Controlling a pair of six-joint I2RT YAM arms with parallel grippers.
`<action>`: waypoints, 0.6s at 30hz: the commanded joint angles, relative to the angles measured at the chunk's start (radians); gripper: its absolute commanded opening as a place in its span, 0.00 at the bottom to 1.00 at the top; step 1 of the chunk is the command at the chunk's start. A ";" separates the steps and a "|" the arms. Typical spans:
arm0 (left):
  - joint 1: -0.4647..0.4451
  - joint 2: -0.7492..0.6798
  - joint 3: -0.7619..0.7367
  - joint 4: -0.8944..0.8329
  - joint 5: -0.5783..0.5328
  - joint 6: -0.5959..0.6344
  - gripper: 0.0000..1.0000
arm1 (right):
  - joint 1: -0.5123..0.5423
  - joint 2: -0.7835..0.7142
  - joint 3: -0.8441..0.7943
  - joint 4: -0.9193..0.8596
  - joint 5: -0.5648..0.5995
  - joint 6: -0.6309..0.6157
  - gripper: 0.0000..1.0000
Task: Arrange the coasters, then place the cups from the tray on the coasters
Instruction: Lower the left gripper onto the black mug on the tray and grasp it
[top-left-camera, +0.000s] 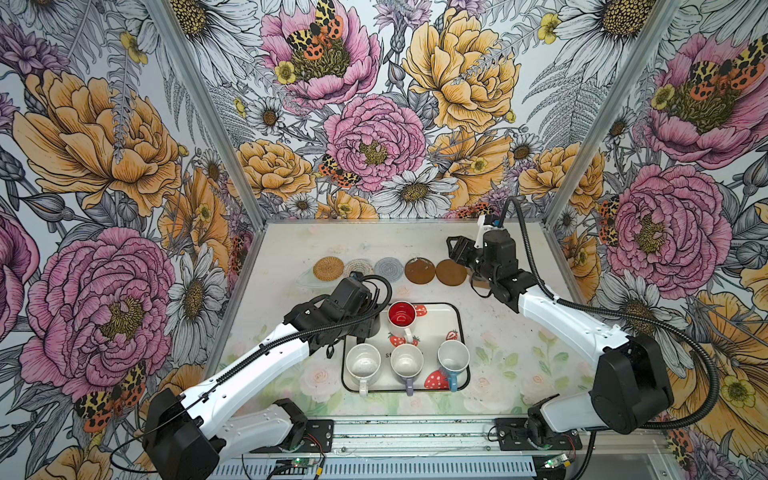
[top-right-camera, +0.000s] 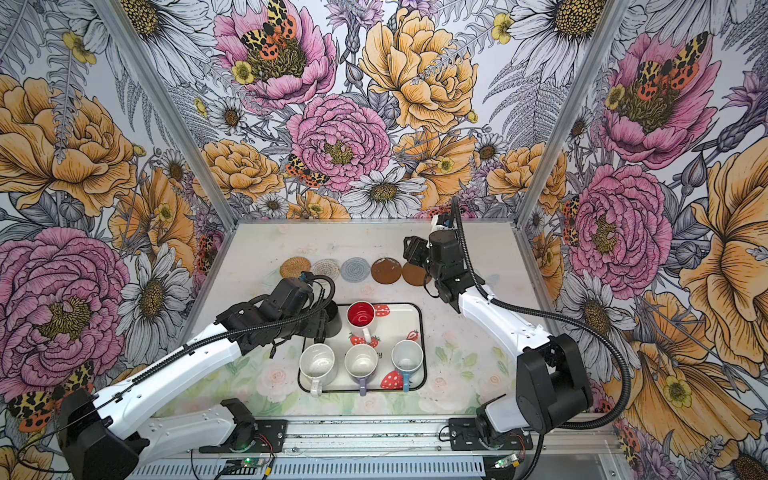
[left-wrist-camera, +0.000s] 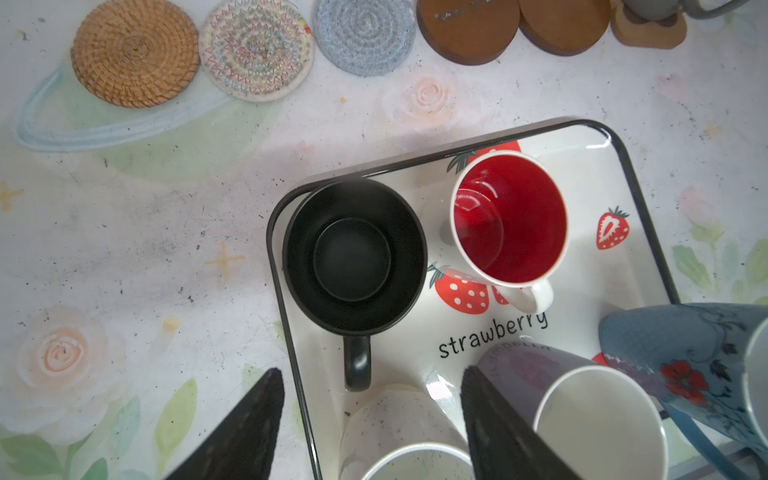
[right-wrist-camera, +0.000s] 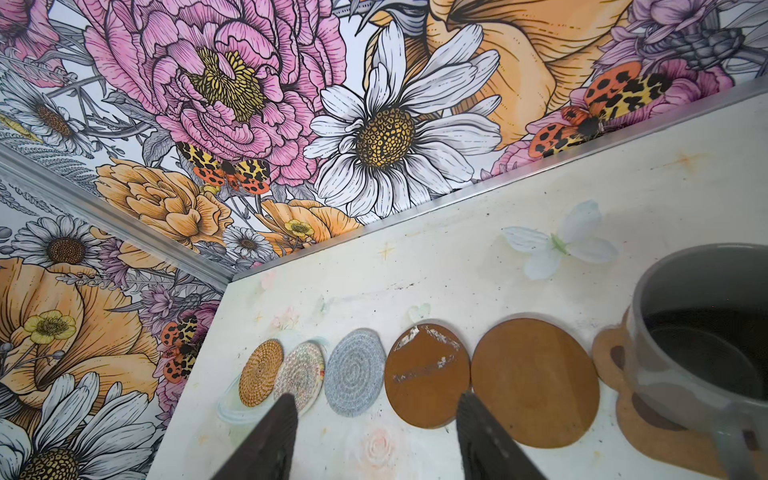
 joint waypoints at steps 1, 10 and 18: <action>-0.011 -0.024 -0.028 -0.011 0.025 -0.029 0.68 | -0.006 -0.003 -0.002 0.040 -0.023 0.013 0.63; -0.010 0.025 -0.042 -0.010 0.020 -0.030 0.66 | -0.006 0.016 0.006 0.047 -0.048 0.018 0.63; -0.004 0.099 -0.041 -0.007 -0.003 -0.034 0.63 | -0.006 0.030 0.011 0.048 -0.062 0.019 0.63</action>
